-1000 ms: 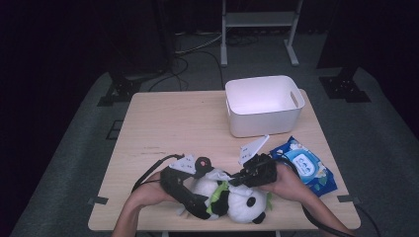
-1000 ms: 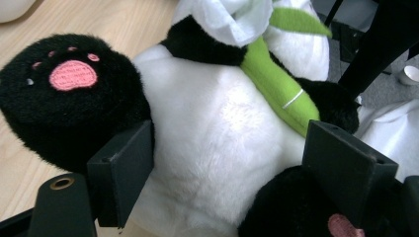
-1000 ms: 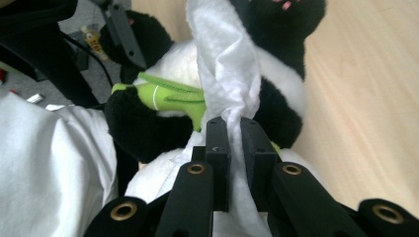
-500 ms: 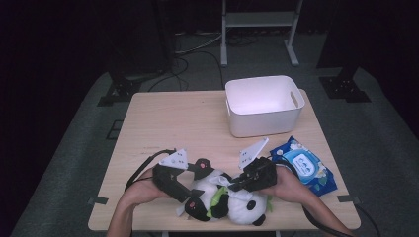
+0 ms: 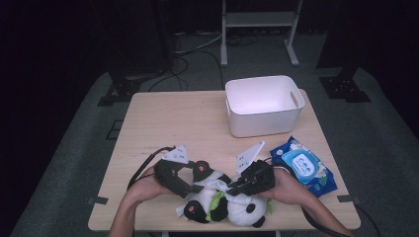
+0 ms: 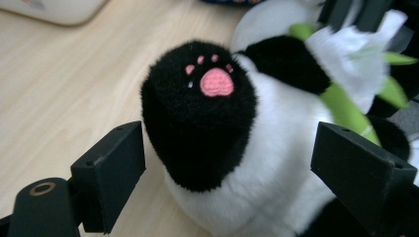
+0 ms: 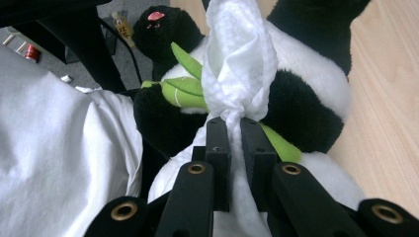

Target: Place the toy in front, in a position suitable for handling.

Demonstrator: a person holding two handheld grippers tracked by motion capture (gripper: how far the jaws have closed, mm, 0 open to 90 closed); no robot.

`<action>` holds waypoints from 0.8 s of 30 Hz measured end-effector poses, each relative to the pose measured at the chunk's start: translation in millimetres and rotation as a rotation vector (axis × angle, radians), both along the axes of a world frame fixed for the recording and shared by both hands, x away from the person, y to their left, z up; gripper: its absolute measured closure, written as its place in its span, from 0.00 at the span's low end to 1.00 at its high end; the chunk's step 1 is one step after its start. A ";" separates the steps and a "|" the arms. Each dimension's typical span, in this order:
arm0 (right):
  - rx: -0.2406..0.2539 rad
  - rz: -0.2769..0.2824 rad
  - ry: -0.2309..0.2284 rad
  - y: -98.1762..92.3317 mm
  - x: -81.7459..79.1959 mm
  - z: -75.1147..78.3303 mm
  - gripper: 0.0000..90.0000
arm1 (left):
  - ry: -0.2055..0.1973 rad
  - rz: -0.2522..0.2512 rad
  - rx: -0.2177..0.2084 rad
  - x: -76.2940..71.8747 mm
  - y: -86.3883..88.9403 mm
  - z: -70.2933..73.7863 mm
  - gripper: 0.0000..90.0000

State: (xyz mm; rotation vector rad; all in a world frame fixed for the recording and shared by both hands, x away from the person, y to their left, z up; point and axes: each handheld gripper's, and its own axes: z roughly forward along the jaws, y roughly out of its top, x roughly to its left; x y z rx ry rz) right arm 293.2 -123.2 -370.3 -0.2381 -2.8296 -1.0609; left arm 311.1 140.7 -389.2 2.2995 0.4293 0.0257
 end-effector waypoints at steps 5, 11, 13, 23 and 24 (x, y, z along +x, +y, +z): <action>-0.003 0.006 -0.001 0.6 1.7 5.6 0.92 | 0.016 -0.010 -0.010 0.9 -1.7 -3.9 0.24; 0.056 -0.028 -0.014 5.9 15.2 19.2 0.92 | 0.011 -0.020 -0.017 -1.4 -0.2 -3.4 0.30; 0.043 -0.042 -0.030 11.8 18.8 20.9 0.93 | 0.005 -0.028 -0.019 -2.5 0.7 -3.0 0.32; -0.026 -0.103 -0.026 34.8 43.3 6.4 0.93 | -0.008 -0.053 -0.021 -5.3 5.6 -2.0 0.38; -0.028 -0.103 -0.021 34.6 43.4 5.3 0.93 | -0.009 -0.059 -0.018 -5.3 6.0 -2.1 0.38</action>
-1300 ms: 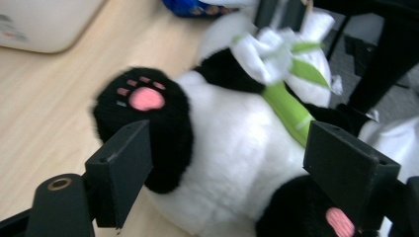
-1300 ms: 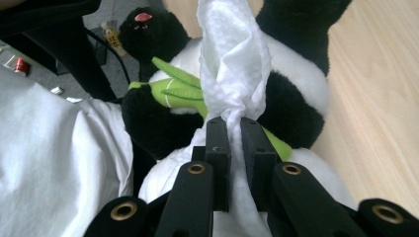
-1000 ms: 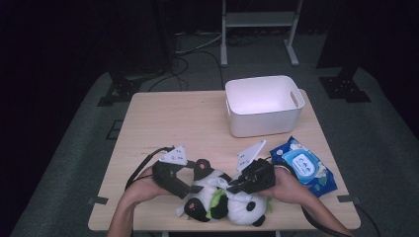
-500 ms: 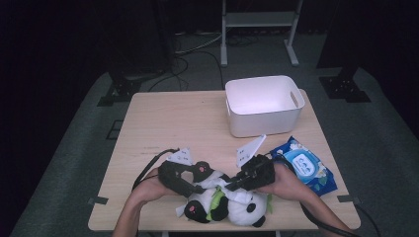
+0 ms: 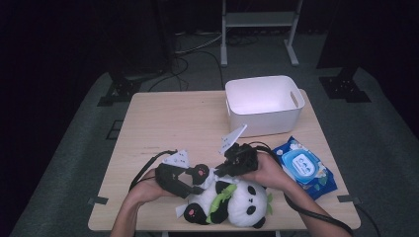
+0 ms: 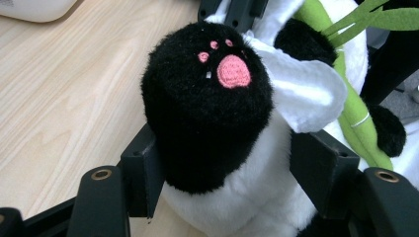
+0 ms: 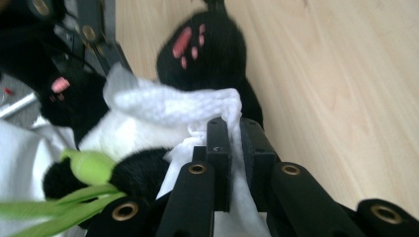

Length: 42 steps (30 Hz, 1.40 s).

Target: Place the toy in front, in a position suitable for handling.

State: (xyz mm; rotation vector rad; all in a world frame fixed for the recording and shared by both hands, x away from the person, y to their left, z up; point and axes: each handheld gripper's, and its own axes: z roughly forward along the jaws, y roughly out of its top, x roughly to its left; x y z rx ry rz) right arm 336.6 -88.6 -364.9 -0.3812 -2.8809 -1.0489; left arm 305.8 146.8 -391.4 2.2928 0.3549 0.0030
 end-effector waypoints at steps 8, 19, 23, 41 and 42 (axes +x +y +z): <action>-0.026 -0.037 0.039 -25.0 0.9 -3.5 0.93 | -0.001 0.001 0.007 -1.5 0.8 -0.1 0.38; -0.005 -0.110 0.065 -64.4 1.8 -10.0 0.93 | 0.001 0.002 0.012 -0.8 -0.4 -1.5 0.38; -0.010 -0.099 0.067 -55.2 3.4 -11.0 0.93 | -0.012 -0.008 0.017 -2.3 -0.5 -0.3 0.39; 0.022 -0.029 0.076 -30.9 -0.8 -10.3 0.93 | 0.104 0.057 0.005 6.5 -3.6 -4.8 0.09; 0.023 -0.028 0.077 -30.6 -1.1 -10.4 0.93 | 0.118 0.060 0.004 7.8 -4.2 -6.0 0.07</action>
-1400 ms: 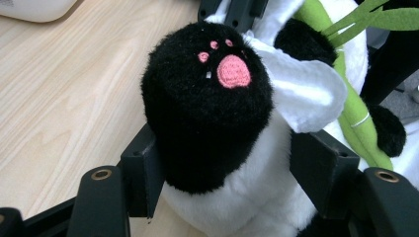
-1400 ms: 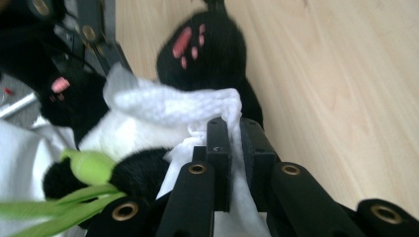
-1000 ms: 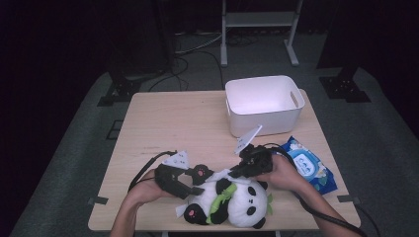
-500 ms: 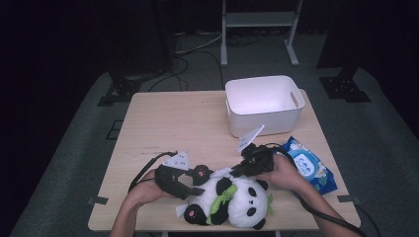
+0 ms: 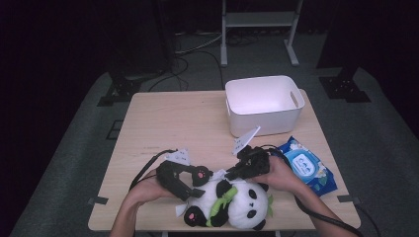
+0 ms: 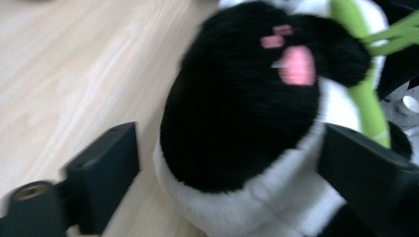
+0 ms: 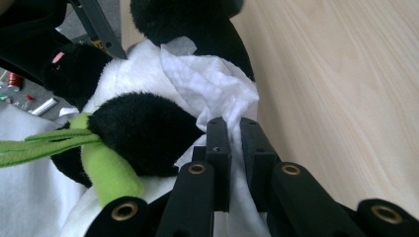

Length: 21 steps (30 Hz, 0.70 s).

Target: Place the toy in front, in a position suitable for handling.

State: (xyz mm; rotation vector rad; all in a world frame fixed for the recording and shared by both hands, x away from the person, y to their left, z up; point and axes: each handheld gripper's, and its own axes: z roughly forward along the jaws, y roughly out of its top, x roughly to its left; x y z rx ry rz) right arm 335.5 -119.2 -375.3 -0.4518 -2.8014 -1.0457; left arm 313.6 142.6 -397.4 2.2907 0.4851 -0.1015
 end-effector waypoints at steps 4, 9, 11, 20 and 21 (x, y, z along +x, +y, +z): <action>0.003 0.005 -0.002 1.1 0.1 -1.3 0.93 | 0.038 -0.020 -0.020 3.1 -1.2 -2.7 0.06; 0.002 0.012 0.001 4.1 0.3 -2.5 0.93 | 0.053 -0.055 -0.037 6.7 -4.7 -2.1 0.06; 0.004 0.015 0.004 5.8 0.0 -2.6 0.93 | 0.058 -0.079 -0.045 7.7 -7.7 -1.9 0.07; -0.006 0.024 -0.014 9.3 -3.0 -1.5 0.93 | 0.042 -0.105 -0.049 7.6 -9.9 -2.2 0.33; -0.011 0.020 -0.016 9.2 -2.7 -1.2 0.93 | 0.038 -0.100 -0.053 7.9 -9.6 -2.4 0.36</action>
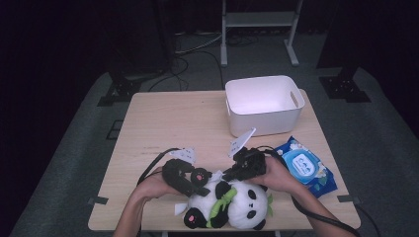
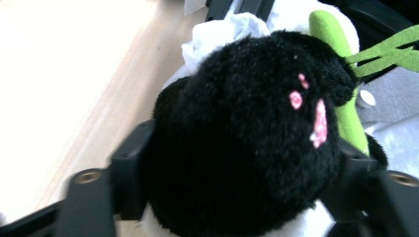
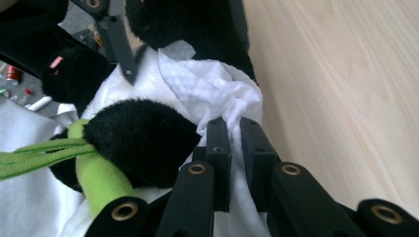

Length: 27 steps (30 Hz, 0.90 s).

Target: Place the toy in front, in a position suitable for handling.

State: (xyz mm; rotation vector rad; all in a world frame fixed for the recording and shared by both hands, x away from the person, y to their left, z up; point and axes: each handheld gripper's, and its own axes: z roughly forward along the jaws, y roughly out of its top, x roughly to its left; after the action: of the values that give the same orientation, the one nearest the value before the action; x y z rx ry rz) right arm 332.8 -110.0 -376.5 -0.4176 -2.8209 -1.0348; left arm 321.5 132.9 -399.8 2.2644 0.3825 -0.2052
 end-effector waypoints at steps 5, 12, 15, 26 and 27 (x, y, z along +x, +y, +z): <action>-0.009 -0.019 -0.009 -1.4 2.4 0.6 0.93 | -0.015 0.014 -0.012 2.4 0.9 -0.2 0.48; 0.005 -0.055 -0.040 -4.4 10.8 9.3 0.93 | -0.164 0.044 0.010 8.9 -2.9 14.8 0.50; 0.015 -0.076 -0.066 -5.0 15.8 16.5 0.93 | -0.252 0.064 0.031 10.0 -4.2 23.5 0.50; 0.033 -0.051 -0.108 0.7 10.0 32.1 0.93 | -0.344 0.017 0.027 -6.1 8.7 17.1 0.50; 0.036 -0.055 -0.113 0.0 10.8 32.6 0.93 | -0.346 0.011 0.015 -8.1 10.4 15.4 0.49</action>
State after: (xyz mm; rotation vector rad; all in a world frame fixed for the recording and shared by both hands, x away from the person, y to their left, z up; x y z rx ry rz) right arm 343.5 -110.1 -343.9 -0.4493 -2.8993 -1.1541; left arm 313.4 143.4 -384.3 2.2572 0.2127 0.1945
